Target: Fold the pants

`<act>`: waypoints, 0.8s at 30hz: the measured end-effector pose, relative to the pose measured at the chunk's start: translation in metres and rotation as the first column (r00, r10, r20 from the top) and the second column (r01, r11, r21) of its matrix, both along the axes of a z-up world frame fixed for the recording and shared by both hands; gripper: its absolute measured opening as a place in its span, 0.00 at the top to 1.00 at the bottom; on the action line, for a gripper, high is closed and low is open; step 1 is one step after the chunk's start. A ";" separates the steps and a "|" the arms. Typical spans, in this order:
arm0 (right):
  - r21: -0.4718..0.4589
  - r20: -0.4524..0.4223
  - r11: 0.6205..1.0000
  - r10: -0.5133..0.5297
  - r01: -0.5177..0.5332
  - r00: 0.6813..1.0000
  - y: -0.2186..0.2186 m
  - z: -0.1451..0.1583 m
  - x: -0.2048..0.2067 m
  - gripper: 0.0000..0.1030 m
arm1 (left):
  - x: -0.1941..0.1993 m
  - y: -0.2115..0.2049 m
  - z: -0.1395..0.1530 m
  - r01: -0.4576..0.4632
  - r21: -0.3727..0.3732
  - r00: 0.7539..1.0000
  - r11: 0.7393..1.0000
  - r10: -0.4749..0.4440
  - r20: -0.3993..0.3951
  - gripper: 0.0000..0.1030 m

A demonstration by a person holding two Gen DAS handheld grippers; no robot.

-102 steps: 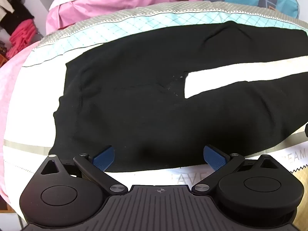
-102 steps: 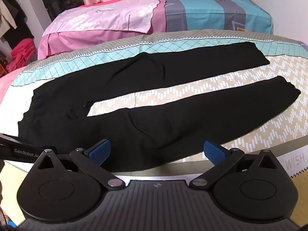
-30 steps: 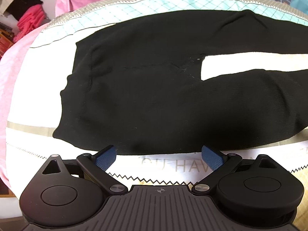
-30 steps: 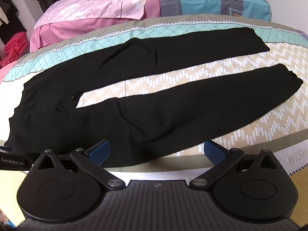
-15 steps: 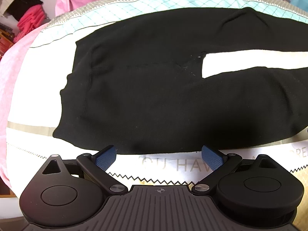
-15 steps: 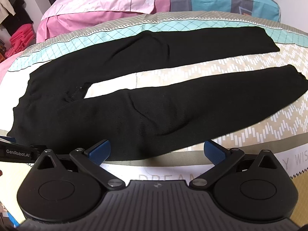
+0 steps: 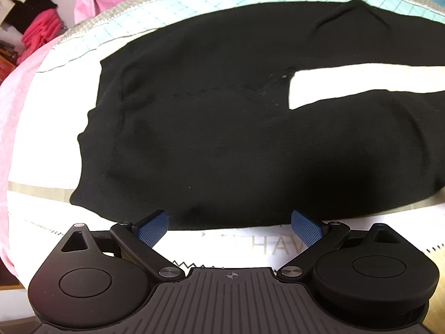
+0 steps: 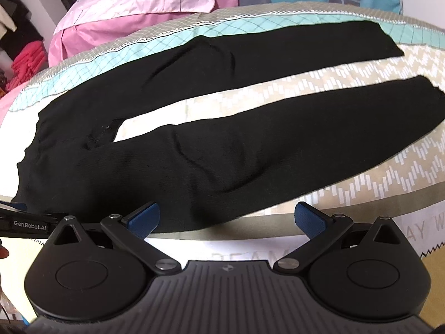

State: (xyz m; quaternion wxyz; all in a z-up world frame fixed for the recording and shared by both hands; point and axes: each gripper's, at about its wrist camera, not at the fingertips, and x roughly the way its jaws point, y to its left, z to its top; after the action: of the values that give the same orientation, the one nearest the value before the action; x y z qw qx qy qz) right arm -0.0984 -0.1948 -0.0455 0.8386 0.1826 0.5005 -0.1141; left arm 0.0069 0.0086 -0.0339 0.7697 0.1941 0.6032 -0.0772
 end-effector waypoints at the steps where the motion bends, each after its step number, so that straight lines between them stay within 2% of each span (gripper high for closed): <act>1: -0.008 0.006 1.000 -0.012 0.012 1.000 -0.008 -0.002 -0.002 0.00 | 0.003 0.002 -0.005 -0.010 0.008 1.000 1.000 0.010 -0.011 0.00; 4: -0.079 0.057 0.990 -0.111 0.115 0.992 -0.044 0.000 -0.016 0.00 | 0.012 0.012 -0.012 -0.041 0.002 0.999 0.999 0.041 -0.020 0.00; 6: -0.115 0.106 0.964 -0.226 0.238 0.968 -0.081 0.002 -0.032 0.00 | 0.018 0.020 -0.014 -0.052 -0.009 0.999 0.999 0.052 -0.003 0.00; 8: -0.102 0.126 0.920 -0.365 0.378 0.922 -0.122 0.000 -0.046 0.01 | 0.024 0.026 -0.018 -0.065 -0.012 0.998 0.998 0.065 0.010 0.00; 10: -0.030 0.138 0.859 -0.503 0.512 0.853 -0.161 -0.005 -0.059 0.06 | 0.029 0.030 -0.024 -0.074 -0.026 0.997 0.997 0.075 0.006 0.00; 12: 0.053 0.135 0.813 -0.581 0.580 0.803 -0.188 -0.013 -0.066 0.13 | 0.034 0.032 -0.031 -0.086 -0.036 0.996 0.996 0.086 -0.012 0.00; 13: 0.081 0.129 0.802 -0.597 0.592 0.791 -0.197 -0.018 -0.067 0.16 | 0.037 0.033 -0.036 -0.087 -0.044 0.996 0.995 0.086 -0.029 0.00; 14: 0.104 0.124 0.797 -0.604 0.595 0.787 -0.203 -0.024 -0.065 0.21 | 0.039 0.033 -0.041 -0.092 -0.045 0.995 0.995 0.090 -0.046 0.00; 15: 0.121 0.119 0.791 -0.612 0.600 0.782 -0.206 -0.030 -0.062 0.20 | 0.040 0.034 -0.042 -0.100 -0.048 0.994 0.994 0.097 -0.047 0.00; 17: 0.116 0.169 0.787 -0.616 0.606 0.769 -0.204 -0.031 -0.060 0.20 | 0.045 0.035 -0.043 -0.114 -0.064 0.992 0.991 0.110 -0.070 0.00; 20: 0.199 0.213 0.813 -0.581 0.548 0.785 -0.209 -0.035 -0.050 0.43 | 0.050 0.041 -0.044 -0.141 -0.088 0.986 0.986 0.132 -0.103 0.00; 21: 0.224 0.218 0.817 -0.574 0.532 0.790 -0.212 -0.036 -0.046 0.43 | 0.050 0.042 -0.043 -0.140 -0.090 0.986 0.986 0.130 -0.106 0.00; 24: 0.196 0.237 0.823 -0.567 0.533 0.789 -0.215 -0.040 -0.037 0.46 | 0.049 0.043 -0.043 -0.129 -0.085 0.988 0.988 0.121 -0.094 0.00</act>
State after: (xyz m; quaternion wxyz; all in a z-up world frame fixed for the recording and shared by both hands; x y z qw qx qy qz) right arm -0.1353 -0.4093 -0.0857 0.8194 0.3844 0.3055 -0.2958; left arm 0.0556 0.0513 -0.0764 0.7534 0.1170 0.6438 -0.0646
